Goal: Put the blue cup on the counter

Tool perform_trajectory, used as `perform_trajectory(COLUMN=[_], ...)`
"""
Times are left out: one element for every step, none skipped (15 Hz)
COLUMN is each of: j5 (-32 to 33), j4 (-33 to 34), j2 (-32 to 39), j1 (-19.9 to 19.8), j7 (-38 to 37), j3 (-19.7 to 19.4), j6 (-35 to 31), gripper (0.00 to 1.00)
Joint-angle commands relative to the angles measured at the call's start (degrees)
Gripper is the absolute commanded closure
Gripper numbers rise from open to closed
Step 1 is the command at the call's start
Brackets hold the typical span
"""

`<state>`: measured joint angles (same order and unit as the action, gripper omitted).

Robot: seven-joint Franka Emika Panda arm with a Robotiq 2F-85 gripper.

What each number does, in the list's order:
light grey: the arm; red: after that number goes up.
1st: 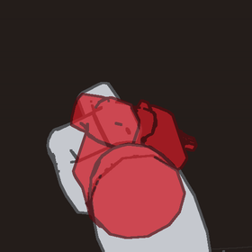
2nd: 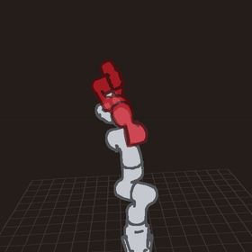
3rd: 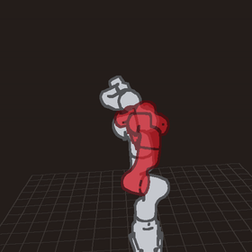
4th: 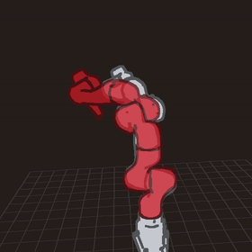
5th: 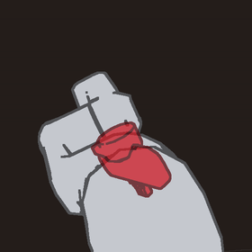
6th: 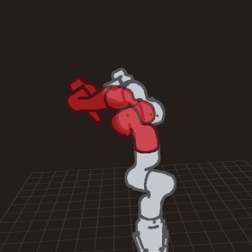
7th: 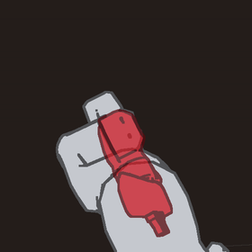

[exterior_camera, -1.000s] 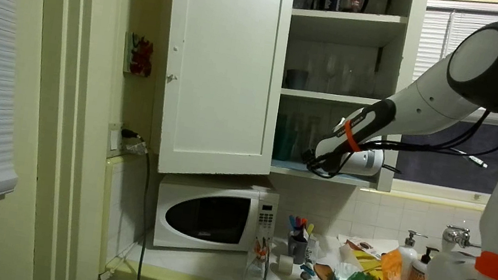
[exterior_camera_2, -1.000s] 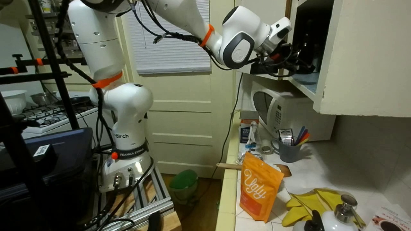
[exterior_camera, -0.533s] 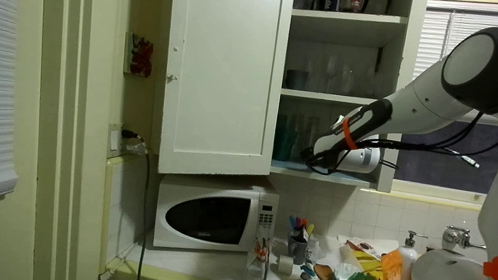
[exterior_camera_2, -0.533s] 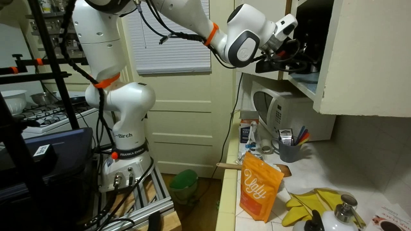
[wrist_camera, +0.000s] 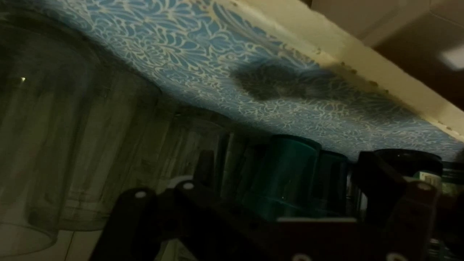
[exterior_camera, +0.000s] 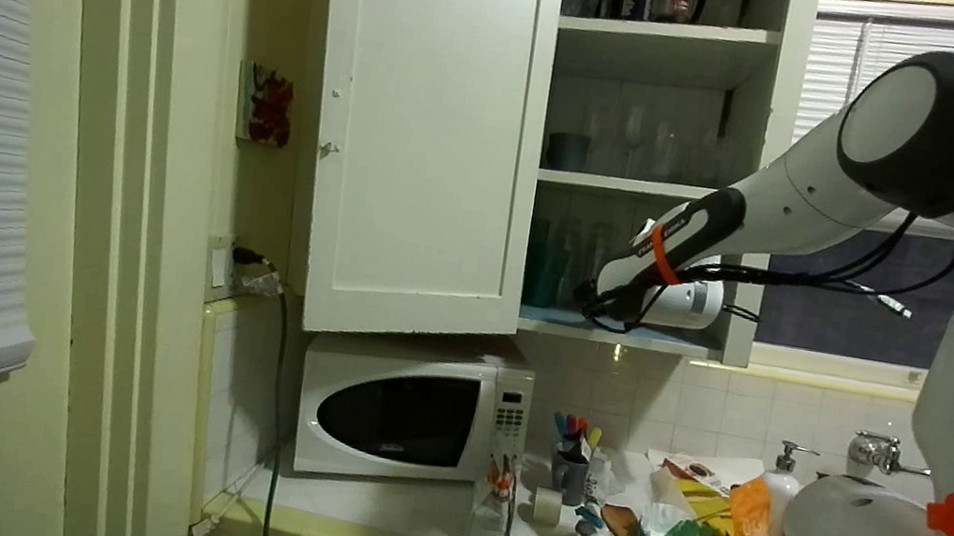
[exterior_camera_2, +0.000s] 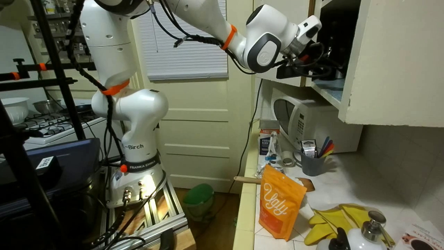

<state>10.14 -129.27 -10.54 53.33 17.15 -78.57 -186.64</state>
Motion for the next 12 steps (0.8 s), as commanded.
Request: perform_trajectory(j5=[-2.2,-2.5,-2.5,-2.4,-2.3,-2.1,-2.1,-1.8,-1.4,-1.0,-0.5,0.1], j4=[2.6,3.0,3.5,4.0,4.6,5.4,5.9,6.8,7.5,8.4,9.3,10.0], j2=[1.1,0.7,0.3,-0.3,-0.2,-0.7,-0.4,-0.7,-0.9,-0.5,-0.3,-0.5], j1=[6.1,7.8,9.5,11.3,13.0,14.8,16.7,18.6,20.7,22.8,25.0,27.2], j7=[-0.5,-0.3,0.0,0.5,0.7,1.1,1.0,1.2,1.3,1.1,0.7,0.3], j3=[-5.1,-6.5,-8.0,-9.5,-11.2,-13.0,-15.1,-17.1,-19.2,-21.5,-23.8,-26.1], j6=[1.7,2.5,3.3,4.8,6.4,8.7,9.7,11.2,12.4,13.2,13.7,14.1], gripper=[0.00,0.00,0.00,0.00,0.00,0.00,0.00,0.00,0.00,0.00,0.00,0.00])
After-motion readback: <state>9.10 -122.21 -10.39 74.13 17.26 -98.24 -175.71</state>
